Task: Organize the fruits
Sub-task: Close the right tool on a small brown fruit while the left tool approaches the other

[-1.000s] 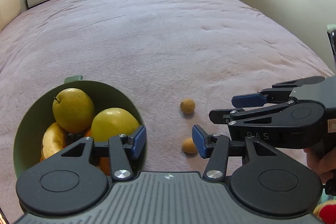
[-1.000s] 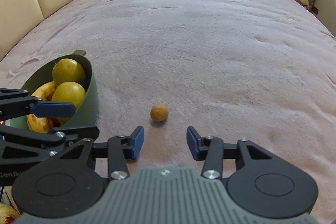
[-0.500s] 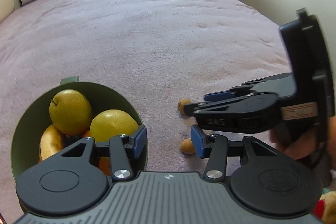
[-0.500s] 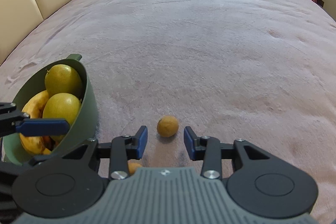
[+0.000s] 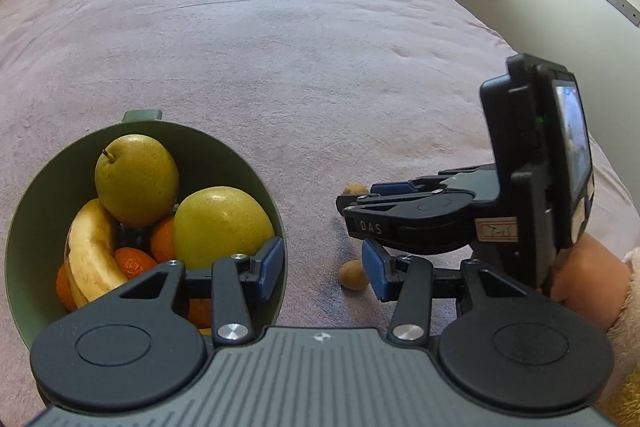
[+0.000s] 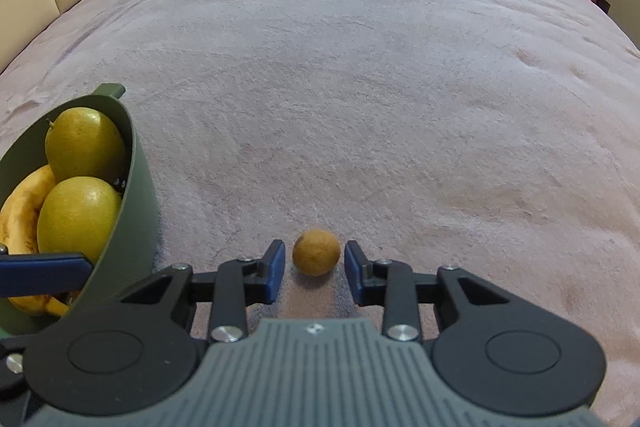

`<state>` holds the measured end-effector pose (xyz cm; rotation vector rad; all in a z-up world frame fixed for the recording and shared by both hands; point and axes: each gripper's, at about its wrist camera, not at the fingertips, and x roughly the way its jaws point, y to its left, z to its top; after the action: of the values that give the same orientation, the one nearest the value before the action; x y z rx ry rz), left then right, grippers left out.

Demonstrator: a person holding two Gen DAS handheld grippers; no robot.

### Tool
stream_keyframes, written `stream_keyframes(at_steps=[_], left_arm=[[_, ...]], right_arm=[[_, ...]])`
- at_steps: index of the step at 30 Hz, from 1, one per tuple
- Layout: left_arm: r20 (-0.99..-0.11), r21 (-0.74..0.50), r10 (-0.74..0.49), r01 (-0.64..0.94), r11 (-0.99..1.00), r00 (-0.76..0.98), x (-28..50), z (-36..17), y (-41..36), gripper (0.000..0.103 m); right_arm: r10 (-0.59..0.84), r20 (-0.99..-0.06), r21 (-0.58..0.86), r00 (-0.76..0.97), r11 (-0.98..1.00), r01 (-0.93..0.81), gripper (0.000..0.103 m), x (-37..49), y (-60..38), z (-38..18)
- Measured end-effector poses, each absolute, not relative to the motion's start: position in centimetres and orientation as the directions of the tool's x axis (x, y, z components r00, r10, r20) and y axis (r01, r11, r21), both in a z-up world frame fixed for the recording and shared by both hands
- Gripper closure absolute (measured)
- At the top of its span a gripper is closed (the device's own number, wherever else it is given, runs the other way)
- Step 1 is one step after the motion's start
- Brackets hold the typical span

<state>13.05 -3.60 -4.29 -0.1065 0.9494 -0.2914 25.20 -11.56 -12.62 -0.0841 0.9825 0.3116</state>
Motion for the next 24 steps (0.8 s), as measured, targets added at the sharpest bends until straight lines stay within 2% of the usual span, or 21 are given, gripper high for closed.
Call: stream_keyframes(at_steps=[2,15,20,24], left_arm=[[-0.787,-0.212,-0.287,0.197,0.957,0.546,13.0,-4.3,-3.7,0.048],[-0.767,-0.124,-0.263,0.267,0.956,0.586,11.6,-3.0,-6.6,0.048],[-0.768,-0.138,-0.282,0.282,0.949,0.575,11.4,-3.7,-7.7,0.048],[-0.764,-0.174,-0.275,0.223,0.959,0.583,11.4,-4.6,-7.9,0.048]], right_arm=[[0.222,-0.829,0.073,0.513,0.953,-0.295,0.08,25.2,-11.6,-12.7],[0.202,-0.824,0.066,0.53,0.962,-0.264,0.08,23.3,-13.8,-10.8],[0.184,-0.831,0.075,0.525,0.972,-0.222,0.08,22.3,-16.0,-10.8],[0.179,-0.832,0.082,0.525,0.976,-0.203,0.08,21.5,-17.3,-10.7]])
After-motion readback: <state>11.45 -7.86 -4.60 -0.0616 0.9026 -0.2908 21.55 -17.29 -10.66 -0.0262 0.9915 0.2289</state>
